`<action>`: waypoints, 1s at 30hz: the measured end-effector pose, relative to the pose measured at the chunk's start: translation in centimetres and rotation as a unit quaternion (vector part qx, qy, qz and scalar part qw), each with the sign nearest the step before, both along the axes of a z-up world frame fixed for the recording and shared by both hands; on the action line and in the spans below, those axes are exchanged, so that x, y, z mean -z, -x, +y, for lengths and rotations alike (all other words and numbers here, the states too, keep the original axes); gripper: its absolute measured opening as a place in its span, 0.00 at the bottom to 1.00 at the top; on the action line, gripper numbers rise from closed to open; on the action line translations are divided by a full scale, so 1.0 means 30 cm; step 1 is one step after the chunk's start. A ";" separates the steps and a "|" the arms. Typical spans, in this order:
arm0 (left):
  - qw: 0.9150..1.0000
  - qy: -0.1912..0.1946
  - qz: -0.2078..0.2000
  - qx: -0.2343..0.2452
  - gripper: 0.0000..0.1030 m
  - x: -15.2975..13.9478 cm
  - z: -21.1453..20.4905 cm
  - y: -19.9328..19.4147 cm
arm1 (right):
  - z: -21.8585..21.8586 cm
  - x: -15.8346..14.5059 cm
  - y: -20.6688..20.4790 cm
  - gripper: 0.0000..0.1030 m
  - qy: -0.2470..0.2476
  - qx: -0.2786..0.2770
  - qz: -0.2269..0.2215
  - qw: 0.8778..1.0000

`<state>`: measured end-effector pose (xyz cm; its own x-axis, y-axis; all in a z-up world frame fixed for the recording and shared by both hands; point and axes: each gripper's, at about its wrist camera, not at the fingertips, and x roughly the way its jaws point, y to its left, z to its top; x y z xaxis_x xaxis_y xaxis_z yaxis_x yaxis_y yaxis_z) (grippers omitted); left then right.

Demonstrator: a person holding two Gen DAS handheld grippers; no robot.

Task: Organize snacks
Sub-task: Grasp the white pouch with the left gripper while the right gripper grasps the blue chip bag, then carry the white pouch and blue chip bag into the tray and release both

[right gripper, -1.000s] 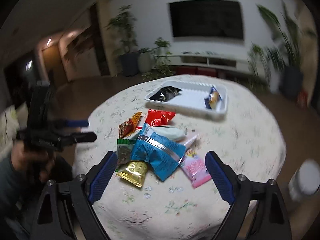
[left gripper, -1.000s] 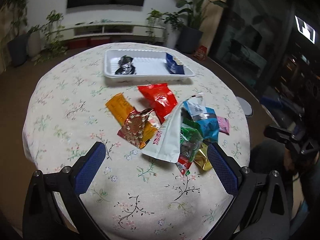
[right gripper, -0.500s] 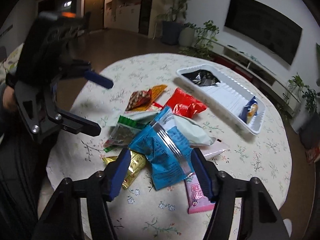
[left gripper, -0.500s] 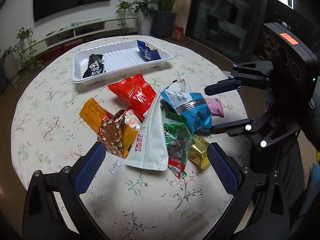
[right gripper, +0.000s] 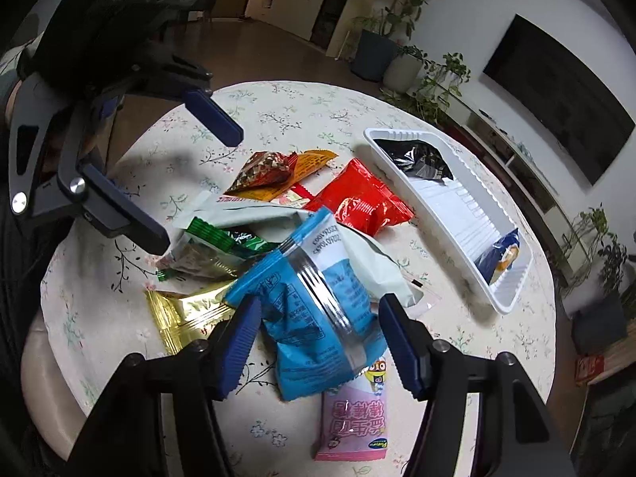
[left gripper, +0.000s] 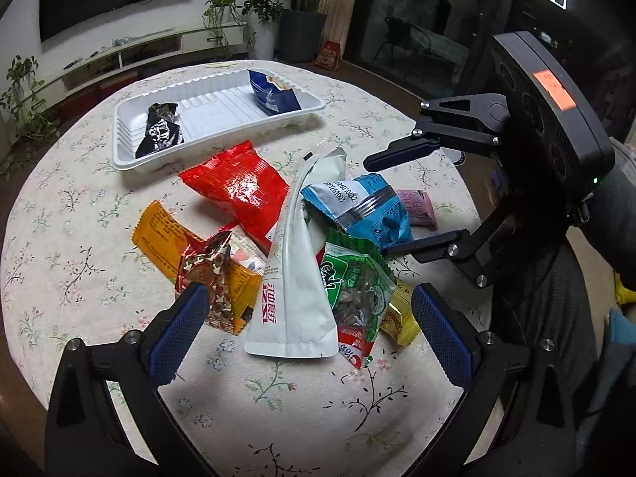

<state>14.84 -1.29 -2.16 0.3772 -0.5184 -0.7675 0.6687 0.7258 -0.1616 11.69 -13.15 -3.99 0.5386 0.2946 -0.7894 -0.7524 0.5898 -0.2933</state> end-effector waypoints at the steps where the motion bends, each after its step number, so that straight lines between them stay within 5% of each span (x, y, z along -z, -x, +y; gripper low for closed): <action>1: 1.000 -0.001 0.002 0.003 0.99 -0.001 -0.005 -0.004 | 0.004 0.003 0.001 0.65 0.008 -0.007 -0.003 1.000; 8: 0.999 -0.021 0.016 0.018 0.99 0.003 -0.048 -0.066 | 0.022 0.015 0.022 0.68 0.059 -0.080 -0.035 0.994; 12: 0.999 -0.024 0.024 0.022 0.86 0.004 -0.056 -0.096 | 0.029 0.061 0.006 0.61 0.071 -0.071 -0.020 0.995; 15: 0.999 -0.015 0.033 0.021 0.67 0.003 -0.053 -0.110 | -0.004 0.042 -0.008 0.50 0.025 -0.041 0.006 0.999; 21: 0.999 -0.020 0.040 0.008 0.66 -0.016 -0.071 -0.129 | -0.102 -0.011 -0.002 0.43 -0.074 0.031 0.034 0.996; 25: 0.999 -0.041 0.034 0.005 0.66 -0.037 -0.109 -0.154 | -0.143 -0.070 0.026 0.43 -0.112 0.072 0.009 0.991; 27: 0.997 -0.062 0.041 0.010 0.54 -0.033 -0.145 -0.172 | -0.168 -0.100 0.027 0.43 -0.144 0.089 0.008 0.986; 30: 0.994 -0.093 0.055 0.023 0.53 -0.011 -0.197 -0.183 | -0.196 -0.119 0.020 0.43 -0.173 0.126 0.004 0.977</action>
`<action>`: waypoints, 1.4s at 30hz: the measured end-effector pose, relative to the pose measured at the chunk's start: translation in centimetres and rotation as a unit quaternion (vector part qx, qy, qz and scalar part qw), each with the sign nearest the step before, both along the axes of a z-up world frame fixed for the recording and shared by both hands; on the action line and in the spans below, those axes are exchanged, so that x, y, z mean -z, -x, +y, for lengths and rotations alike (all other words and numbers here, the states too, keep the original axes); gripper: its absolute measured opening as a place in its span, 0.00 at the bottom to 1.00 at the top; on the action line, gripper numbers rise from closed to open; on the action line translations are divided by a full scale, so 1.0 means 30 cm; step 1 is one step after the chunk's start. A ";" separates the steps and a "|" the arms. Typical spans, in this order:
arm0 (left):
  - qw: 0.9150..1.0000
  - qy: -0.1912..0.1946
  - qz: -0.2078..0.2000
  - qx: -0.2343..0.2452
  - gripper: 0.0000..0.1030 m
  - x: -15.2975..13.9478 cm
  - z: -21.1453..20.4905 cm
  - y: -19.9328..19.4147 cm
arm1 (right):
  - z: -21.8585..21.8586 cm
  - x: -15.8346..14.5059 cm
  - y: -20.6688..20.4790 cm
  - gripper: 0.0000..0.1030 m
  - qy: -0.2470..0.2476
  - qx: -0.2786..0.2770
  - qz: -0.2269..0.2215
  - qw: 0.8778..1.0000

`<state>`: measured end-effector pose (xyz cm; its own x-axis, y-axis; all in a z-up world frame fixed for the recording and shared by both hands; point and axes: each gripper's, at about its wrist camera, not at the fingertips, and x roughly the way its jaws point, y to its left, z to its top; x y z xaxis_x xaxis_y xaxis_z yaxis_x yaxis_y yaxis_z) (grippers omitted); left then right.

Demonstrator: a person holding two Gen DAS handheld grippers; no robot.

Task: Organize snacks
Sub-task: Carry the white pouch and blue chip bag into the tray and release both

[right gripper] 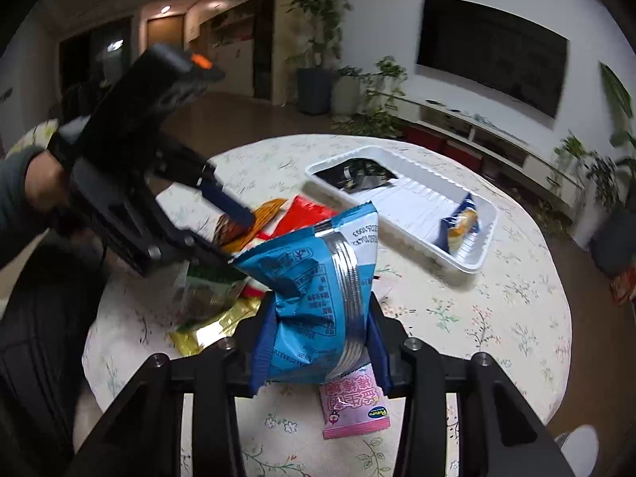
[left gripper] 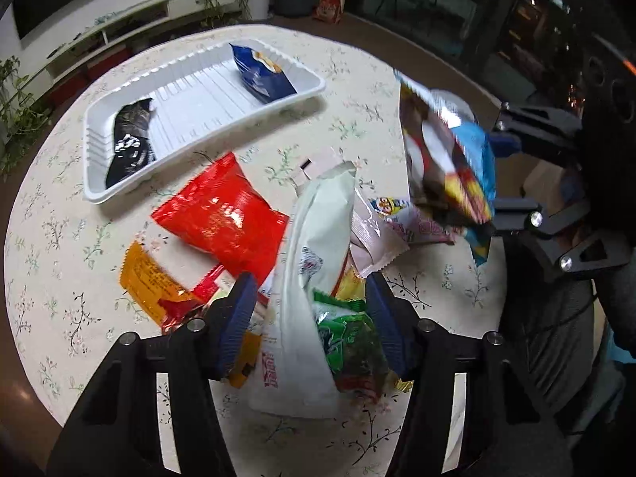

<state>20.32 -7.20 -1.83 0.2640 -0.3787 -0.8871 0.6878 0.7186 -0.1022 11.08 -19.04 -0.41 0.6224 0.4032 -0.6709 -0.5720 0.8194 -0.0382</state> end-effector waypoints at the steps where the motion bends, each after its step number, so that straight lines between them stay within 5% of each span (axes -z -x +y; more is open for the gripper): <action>1: 1.000 -0.013 0.003 0.004 0.51 0.012 -0.017 -0.003 | -0.010 -0.001 -0.006 0.43 -0.013 0.015 0.001 1.000; 4: 0.999 -0.029 0.009 0.010 0.44 0.034 -0.048 -0.017 | -0.033 0.012 -0.020 0.43 -0.035 0.056 0.010 0.998; 7: 0.999 -0.053 0.003 0.004 0.28 0.042 -0.065 -0.028 | -0.065 0.003 -0.032 0.43 -0.068 0.073 0.008 0.995; 15: 0.989 -0.143 -0.026 0.042 0.29 0.093 -0.136 0.022 | -0.138 0.039 -0.074 0.43 -0.135 0.106 0.051 0.984; 28: 0.997 -0.073 -0.023 -0.007 0.19 0.069 -0.060 0.016 | -0.178 0.042 -0.074 0.43 -0.165 0.126 0.047 0.977; 36: 0.994 -0.098 -0.035 0.013 0.14 0.078 -0.098 0.039 | -0.174 0.043 -0.080 0.43 -0.168 0.132 0.045 0.976; 42: 0.998 -0.051 -0.031 -0.024 0.13 0.061 -0.040 0.034 | -0.186 0.043 -0.082 0.43 -0.173 0.142 0.041 0.974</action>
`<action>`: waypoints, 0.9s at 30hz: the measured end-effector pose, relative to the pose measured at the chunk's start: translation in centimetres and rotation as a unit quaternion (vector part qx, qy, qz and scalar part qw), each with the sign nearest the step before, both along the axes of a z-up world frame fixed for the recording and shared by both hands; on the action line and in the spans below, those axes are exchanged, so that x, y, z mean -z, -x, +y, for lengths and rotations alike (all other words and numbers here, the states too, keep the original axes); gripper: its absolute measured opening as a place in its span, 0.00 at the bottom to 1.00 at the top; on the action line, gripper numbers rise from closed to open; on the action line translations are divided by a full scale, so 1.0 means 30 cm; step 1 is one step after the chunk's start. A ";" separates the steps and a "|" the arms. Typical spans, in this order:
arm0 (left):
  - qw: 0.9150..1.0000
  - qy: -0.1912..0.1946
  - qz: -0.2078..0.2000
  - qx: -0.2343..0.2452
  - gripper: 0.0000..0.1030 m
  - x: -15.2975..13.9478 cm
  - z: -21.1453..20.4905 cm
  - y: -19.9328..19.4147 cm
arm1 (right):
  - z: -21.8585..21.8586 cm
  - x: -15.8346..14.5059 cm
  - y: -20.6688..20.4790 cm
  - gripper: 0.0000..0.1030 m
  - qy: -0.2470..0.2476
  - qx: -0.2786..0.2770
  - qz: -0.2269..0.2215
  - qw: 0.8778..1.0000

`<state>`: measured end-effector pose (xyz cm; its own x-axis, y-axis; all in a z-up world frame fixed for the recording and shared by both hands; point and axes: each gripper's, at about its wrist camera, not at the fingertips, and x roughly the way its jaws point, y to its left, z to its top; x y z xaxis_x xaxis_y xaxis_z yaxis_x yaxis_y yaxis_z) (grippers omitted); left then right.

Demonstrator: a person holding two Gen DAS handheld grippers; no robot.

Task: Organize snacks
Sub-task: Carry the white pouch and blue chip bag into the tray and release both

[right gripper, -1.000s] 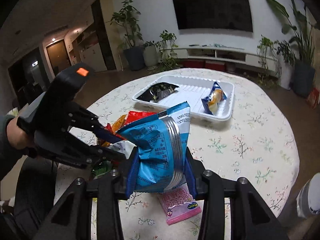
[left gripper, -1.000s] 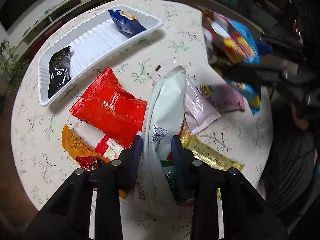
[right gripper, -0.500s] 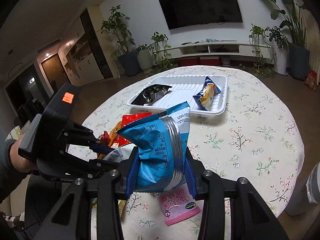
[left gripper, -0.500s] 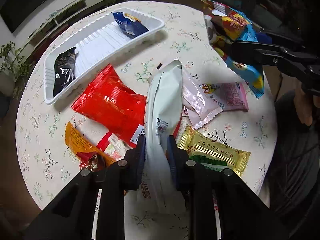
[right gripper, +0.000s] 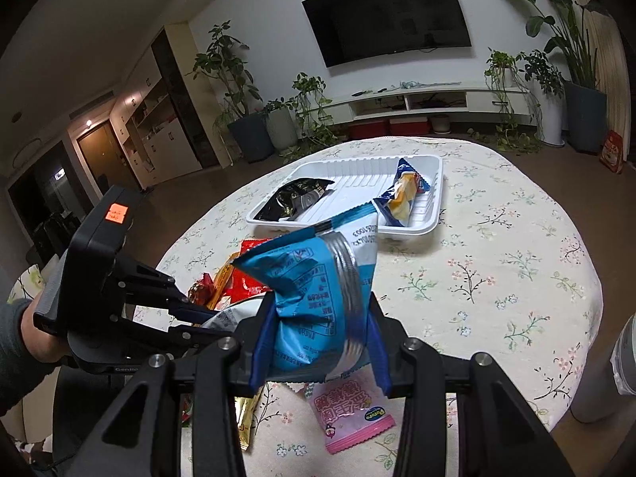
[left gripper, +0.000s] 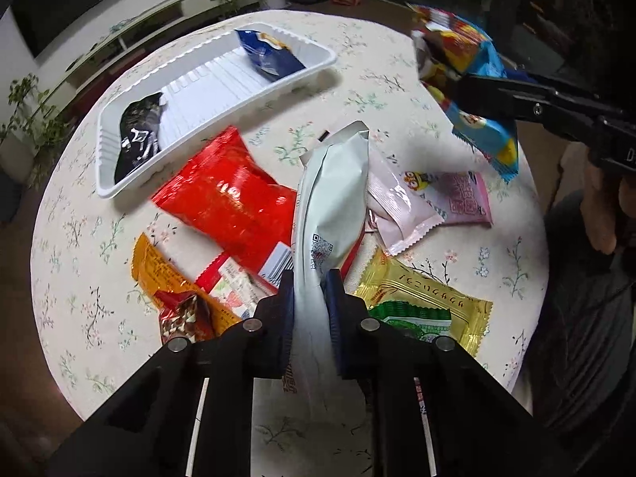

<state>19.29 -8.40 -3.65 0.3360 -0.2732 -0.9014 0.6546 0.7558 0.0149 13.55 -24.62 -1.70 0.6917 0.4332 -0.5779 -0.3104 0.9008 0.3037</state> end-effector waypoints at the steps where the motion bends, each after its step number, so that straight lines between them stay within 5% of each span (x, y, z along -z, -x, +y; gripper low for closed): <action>1: 1.000 0.008 0.004 -0.006 0.13 -0.004 0.013 -0.001 | -0.004 0.000 0.001 0.43 -0.003 0.002 -0.001 1.000; 7: 0.997 0.064 0.006 -0.034 0.13 -0.079 0.102 0.023 | -0.024 -0.008 0.013 0.43 -0.019 0.007 -0.011 1.000; 14: 0.983 0.154 0.003 -0.097 0.13 -0.220 0.280 -0.041 | -0.060 -0.037 0.023 0.43 -0.047 0.019 -0.025 0.998; 20: 0.969 0.197 -0.008 -0.147 0.13 -0.331 0.370 -0.256 | -0.043 -0.106 -0.047 0.43 -0.049 0.031 -0.002 0.998; 27: 0.957 0.202 -0.008 -0.206 0.13 -0.343 0.368 -0.598 | 0.042 -0.255 -0.321 0.43 -0.024 0.043 0.024 0.998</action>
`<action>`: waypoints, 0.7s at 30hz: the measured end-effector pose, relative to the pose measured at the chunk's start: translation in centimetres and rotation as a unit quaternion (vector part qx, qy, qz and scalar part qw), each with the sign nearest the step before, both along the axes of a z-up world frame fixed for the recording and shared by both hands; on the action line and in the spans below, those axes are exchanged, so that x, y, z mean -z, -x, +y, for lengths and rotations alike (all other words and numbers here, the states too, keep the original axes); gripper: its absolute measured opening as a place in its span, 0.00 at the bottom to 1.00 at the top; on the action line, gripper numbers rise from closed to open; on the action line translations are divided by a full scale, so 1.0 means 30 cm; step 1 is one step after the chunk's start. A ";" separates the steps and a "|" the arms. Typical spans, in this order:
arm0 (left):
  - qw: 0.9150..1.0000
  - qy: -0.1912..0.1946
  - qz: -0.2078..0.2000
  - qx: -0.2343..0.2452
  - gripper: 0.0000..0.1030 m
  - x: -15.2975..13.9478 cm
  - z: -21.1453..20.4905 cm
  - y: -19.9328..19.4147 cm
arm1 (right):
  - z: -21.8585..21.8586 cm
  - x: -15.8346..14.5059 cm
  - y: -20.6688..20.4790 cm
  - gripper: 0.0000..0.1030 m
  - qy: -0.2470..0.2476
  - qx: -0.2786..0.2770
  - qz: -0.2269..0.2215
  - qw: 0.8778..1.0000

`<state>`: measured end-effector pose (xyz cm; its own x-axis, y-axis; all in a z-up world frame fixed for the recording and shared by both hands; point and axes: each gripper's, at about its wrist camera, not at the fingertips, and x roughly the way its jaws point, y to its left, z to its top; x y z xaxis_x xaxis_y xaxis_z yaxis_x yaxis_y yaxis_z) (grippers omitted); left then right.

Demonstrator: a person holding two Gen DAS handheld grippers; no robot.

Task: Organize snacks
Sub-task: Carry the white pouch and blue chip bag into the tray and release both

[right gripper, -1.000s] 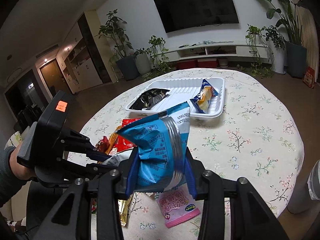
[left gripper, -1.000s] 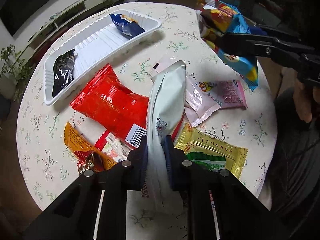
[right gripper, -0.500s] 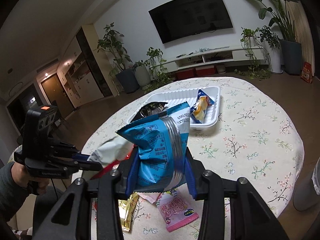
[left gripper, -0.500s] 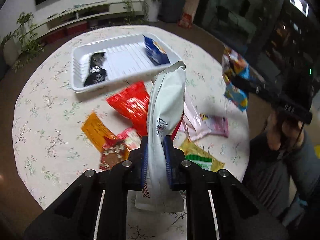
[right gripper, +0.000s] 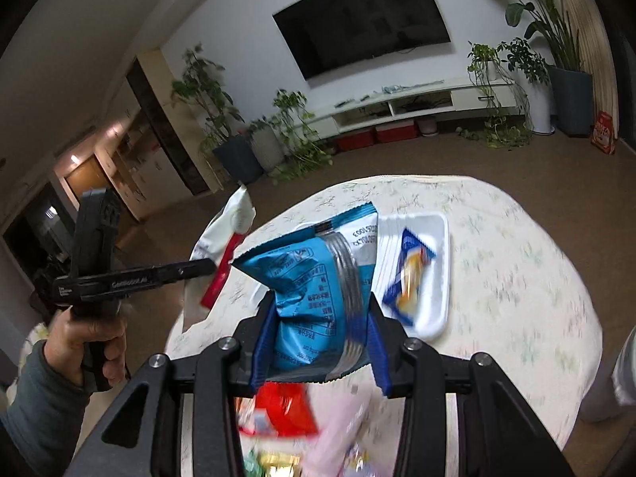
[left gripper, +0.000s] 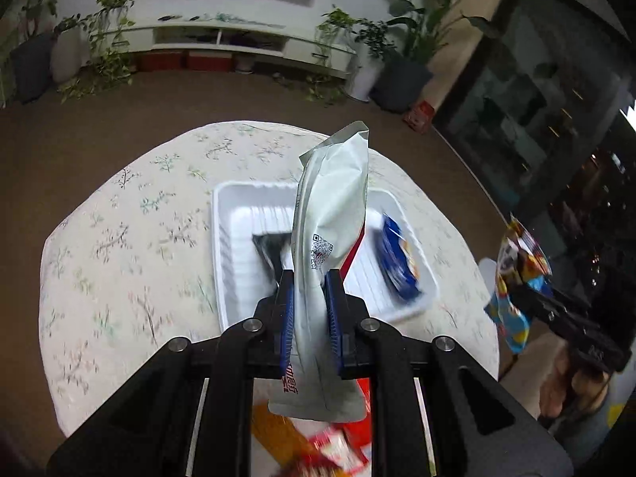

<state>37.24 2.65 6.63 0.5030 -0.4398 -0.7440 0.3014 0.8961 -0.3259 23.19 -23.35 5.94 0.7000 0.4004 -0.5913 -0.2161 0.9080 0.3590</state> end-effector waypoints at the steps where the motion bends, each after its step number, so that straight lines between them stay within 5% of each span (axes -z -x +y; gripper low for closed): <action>1: 1.000 -0.001 0.008 -0.008 0.13 0.018 0.000 -0.055 | 0.014 -0.002 -0.038 0.43 0.006 0.002 0.007 1.000; 9: 0.997 -0.008 0.070 -0.027 0.13 0.192 -0.019 -0.309 | 0.177 0.135 -0.319 0.42 0.080 -0.013 0.081 0.993; 21: 0.992 -0.061 0.102 -0.033 0.14 0.343 -0.016 -0.234 | 0.207 0.330 -0.445 0.42 0.124 0.003 0.152 0.981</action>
